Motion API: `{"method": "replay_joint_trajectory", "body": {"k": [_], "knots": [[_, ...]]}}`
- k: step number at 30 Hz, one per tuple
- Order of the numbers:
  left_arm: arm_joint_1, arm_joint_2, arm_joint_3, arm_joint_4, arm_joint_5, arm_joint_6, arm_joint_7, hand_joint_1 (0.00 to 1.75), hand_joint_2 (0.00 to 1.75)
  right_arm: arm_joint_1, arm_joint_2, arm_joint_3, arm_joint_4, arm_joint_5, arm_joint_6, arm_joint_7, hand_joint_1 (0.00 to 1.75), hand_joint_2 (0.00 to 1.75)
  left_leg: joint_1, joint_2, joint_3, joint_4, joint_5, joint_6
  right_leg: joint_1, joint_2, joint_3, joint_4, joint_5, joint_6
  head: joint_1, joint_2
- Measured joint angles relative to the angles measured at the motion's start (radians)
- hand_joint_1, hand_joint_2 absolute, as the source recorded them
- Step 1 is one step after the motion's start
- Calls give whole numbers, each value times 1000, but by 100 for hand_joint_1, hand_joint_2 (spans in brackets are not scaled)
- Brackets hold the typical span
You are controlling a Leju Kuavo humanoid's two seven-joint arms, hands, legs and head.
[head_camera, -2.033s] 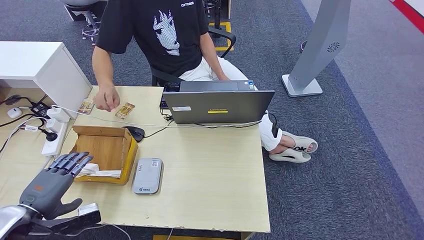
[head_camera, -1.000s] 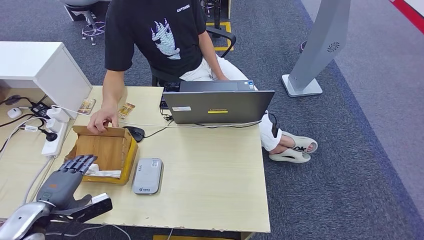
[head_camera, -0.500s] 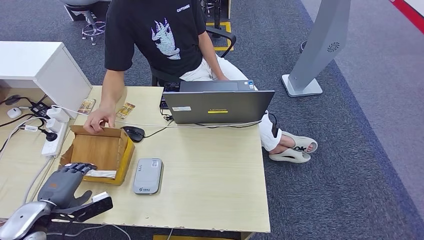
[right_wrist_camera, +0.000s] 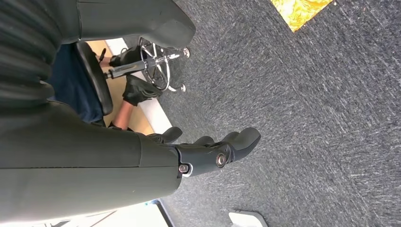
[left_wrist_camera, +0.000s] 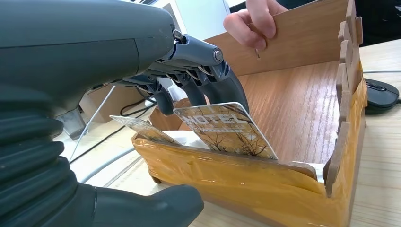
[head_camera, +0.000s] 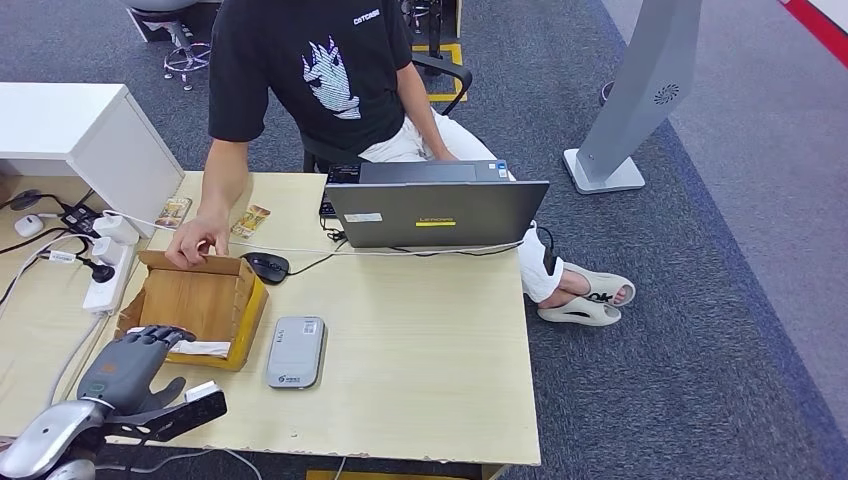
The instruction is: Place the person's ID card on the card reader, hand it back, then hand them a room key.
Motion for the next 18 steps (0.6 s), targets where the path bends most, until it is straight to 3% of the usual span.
{"method": "replay_joint_trajectory", "body": {"k": [2,3,7,10,15,18], "knots": [[-1,0,0,1,0,0,0,61,175,0,0,0,0,0,0,0,0,175,0,0,0,0,0,0,0,0,0,0,0,0,0,0],[-1,0,0,1,0,0,0,69,175,0,0,0,0,0,0,0,0,175,0,0,0,0,0,0,0,0,0,0,0,0,0,0],[-4,-1,-2,5,0,0,0,124,175,0,0,0,0,1,0,0,0,175,0,0,0,0,0,0,0,0,0,0,0,0,0,0],[-9,-3,-4,7,-1,0,-3,152,175,0,0,1,0,4,0,0,0,175,0,0,0,0,0,0,0,0,0,0,0,0,0,0],[-29,-17,-6,14,-16,24,-18,154,175,0,0,9,0,21,-1,0,0,175,0,0,0,0,0,0,0,0,0,0,0,0,0,0],[-38,-30,-9,23,-38,47,-22,169,175,0,-1,14,0,29,-1,0,0,175,0,1,0,0,0,0,0,1,0,0,0,0,0,0]]}}
